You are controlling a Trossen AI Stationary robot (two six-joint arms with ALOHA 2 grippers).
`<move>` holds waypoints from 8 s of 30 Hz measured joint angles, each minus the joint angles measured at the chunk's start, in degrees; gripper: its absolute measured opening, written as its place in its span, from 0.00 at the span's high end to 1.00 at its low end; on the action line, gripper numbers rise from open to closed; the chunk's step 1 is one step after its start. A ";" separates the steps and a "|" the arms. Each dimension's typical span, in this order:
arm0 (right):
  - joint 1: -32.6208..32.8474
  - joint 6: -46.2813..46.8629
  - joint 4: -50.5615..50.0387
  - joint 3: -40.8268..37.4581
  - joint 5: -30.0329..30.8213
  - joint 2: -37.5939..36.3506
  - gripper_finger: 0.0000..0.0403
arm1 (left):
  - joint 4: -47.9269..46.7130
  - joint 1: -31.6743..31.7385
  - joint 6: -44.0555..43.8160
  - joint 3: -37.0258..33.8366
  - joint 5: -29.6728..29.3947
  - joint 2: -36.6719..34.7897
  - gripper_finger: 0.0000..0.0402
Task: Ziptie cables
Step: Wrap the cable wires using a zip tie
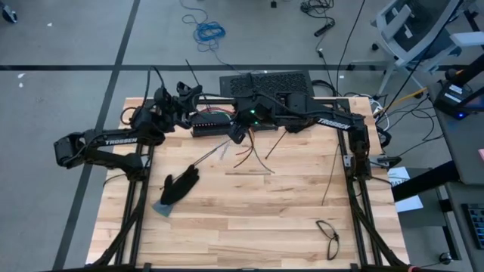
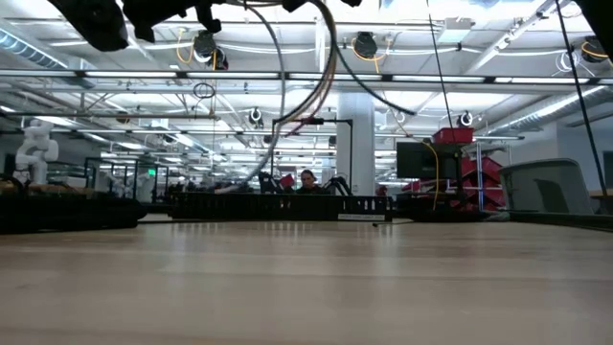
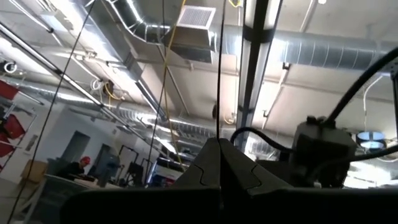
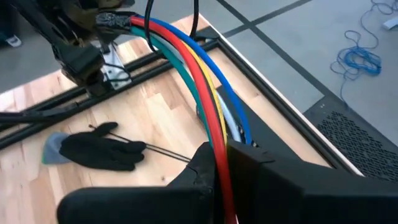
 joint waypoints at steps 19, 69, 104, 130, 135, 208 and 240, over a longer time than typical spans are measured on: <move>-1.30 -2.52 0.17 -0.02 -2.78 -0.62 0.97 | -1.16 -0.36 -0.54 8.57 8.64 9.22 1.00; -0.61 -0.11 6.88 -0.02 -9.36 0.22 0.69 | -2.16 -3.04 1.12 10.56 3.51 9.07 1.00; 6.87 18.48 5.55 -42.96 -9.36 -7.04 0.69 | -48.92 -11.80 -10.19 -32.89 -7.56 -47.13 1.00; 16.08 64.14 50.10 -53.11 -13.44 6.84 0.72 | -96.93 -25.64 4.05 -24.68 -4.35 -57.74 1.00; 17.16 59.41 44.00 -51.27 -10.06 7.08 0.63 | -97.43 -25.64 4.06 -22.02 -6.57 -57.92 1.00; 23.16 90.16 9.89 -15.82 -1.78 26.34 0.44 | -68.58 -23.87 -6.18 -31.19 -7.55 -55.89 1.00; 18.15 92.02 12.25 -19.96 -10.38 29.45 0.52 | -70.31 -23.87 -6.00 -31.12 -5.41 -55.89 1.00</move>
